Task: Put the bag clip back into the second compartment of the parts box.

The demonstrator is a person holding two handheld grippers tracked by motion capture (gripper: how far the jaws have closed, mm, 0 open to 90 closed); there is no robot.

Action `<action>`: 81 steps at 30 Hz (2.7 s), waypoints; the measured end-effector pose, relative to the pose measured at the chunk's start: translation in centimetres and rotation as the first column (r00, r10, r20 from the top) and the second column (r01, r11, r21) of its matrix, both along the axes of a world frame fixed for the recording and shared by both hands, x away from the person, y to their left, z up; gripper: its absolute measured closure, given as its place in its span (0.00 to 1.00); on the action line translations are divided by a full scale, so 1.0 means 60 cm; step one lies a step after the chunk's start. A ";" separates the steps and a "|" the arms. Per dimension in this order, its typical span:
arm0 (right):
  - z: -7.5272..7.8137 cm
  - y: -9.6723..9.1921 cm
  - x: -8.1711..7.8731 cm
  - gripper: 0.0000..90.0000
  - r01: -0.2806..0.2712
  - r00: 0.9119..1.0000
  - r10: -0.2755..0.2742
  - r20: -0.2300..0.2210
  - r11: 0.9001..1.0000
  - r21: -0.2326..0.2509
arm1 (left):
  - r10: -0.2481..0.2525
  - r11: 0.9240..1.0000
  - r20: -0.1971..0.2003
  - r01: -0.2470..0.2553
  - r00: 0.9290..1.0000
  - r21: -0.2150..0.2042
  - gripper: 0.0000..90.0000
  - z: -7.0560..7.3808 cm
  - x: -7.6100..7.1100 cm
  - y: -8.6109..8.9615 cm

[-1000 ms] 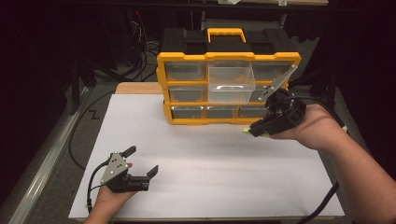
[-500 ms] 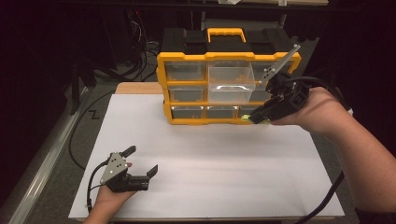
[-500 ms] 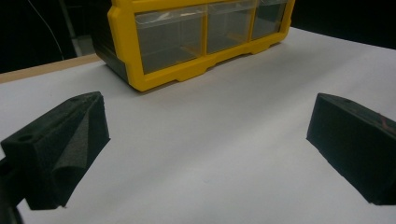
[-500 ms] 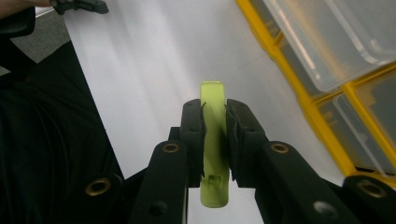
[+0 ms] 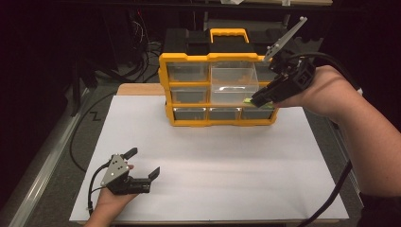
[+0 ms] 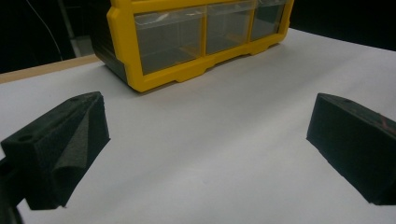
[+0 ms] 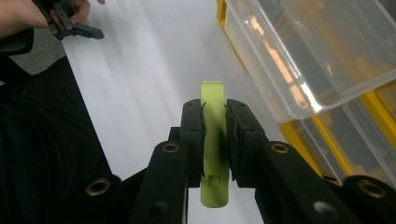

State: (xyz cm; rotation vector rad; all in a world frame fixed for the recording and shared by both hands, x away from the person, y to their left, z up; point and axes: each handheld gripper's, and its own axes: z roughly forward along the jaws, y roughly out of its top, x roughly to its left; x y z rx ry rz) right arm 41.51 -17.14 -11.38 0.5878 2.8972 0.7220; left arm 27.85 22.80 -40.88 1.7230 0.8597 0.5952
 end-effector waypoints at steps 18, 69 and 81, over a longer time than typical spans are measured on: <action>0.022 0.044 0.040 0.88 0.000 1.000 0.000 0.027 1.000 -0.004 | 0.001 1.000 -0.003 -0.001 1.000 -0.004 0.00 0.001 -0.001 0.002; 0.008 0.086 0.125 0.54 0.058 0.997 -0.058 0.057 0.998 -0.001 | -0.007 1.000 -0.012 0.007 1.000 -0.011 0.00 -0.001 0.001 0.004; 0.034 0.046 0.066 0.41 0.080 0.994 -0.080 0.076 0.997 -0.002 | -0.008 1.000 -0.012 0.008 1.000 -0.004 0.00 -0.002 0.002 0.002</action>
